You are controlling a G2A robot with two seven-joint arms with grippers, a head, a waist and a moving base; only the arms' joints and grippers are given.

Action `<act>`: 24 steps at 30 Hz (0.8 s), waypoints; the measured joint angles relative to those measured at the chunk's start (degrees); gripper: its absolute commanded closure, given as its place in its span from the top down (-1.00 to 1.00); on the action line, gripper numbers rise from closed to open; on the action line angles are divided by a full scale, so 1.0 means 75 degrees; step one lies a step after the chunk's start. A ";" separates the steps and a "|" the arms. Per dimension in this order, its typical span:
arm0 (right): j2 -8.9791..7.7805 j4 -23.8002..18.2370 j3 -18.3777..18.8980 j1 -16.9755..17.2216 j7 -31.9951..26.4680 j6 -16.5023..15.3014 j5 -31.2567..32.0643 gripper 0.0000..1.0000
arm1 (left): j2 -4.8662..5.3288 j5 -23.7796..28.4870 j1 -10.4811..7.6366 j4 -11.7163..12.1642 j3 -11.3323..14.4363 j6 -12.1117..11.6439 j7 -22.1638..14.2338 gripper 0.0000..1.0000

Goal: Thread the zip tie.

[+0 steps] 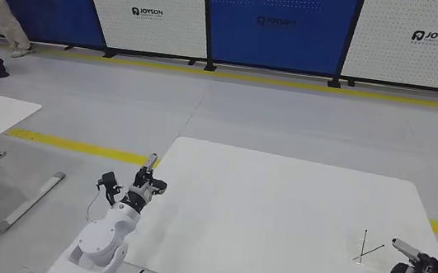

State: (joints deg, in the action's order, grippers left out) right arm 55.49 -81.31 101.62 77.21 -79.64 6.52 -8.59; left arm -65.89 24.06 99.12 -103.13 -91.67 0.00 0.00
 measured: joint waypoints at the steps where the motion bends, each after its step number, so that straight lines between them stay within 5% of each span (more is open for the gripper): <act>1: 0.0000 0.0000 0.0000 0.0000 0.0000 0.0000 0.0000 1.00 | 0.0000 0.0000 0.0000 0.0000 0.0000 0.0000 0.0000 1.00; 5: -0.0020 -0.0038 0.0044 -0.0028 0.0039 -0.0043 0.0046 1.00 | 0.0000 0.0000 0.0000 0.0000 0.0000 0.0000 0.0000 1.00; 9: -0.0194 -0.0235 0.0157 -0.0270 0.0002 -0.0125 0.0936 1.00 | 0.0000 0.0000 0.0000 0.0000 0.0000 0.0000 0.0000 1.00; 13: -0.0342 -0.0146 -0.0453 -0.0689 -0.0001 -0.0094 0.1443 1.00 | 0.0000 0.0000 0.0000 0.0000 0.0000 0.0000 0.0000 1.00; 20: -0.0517 0.0458 -0.2078 -0.1463 0.0000 -0.0761 0.2350 1.00 | 0.0000 0.0000 0.0000 0.0000 0.0000 0.0000 0.0000 1.00; 24: -0.0516 0.0408 -0.1919 -0.1442 0.0000 -0.0740 0.1753 1.00 | 0.0000 0.0000 0.0000 0.0000 0.0000 0.0000 0.0000 1.00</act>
State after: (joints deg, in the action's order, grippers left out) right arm 51.62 -78.25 87.23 66.40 -79.64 0.98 4.56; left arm -65.89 24.06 99.12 -103.13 -91.67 0.00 0.00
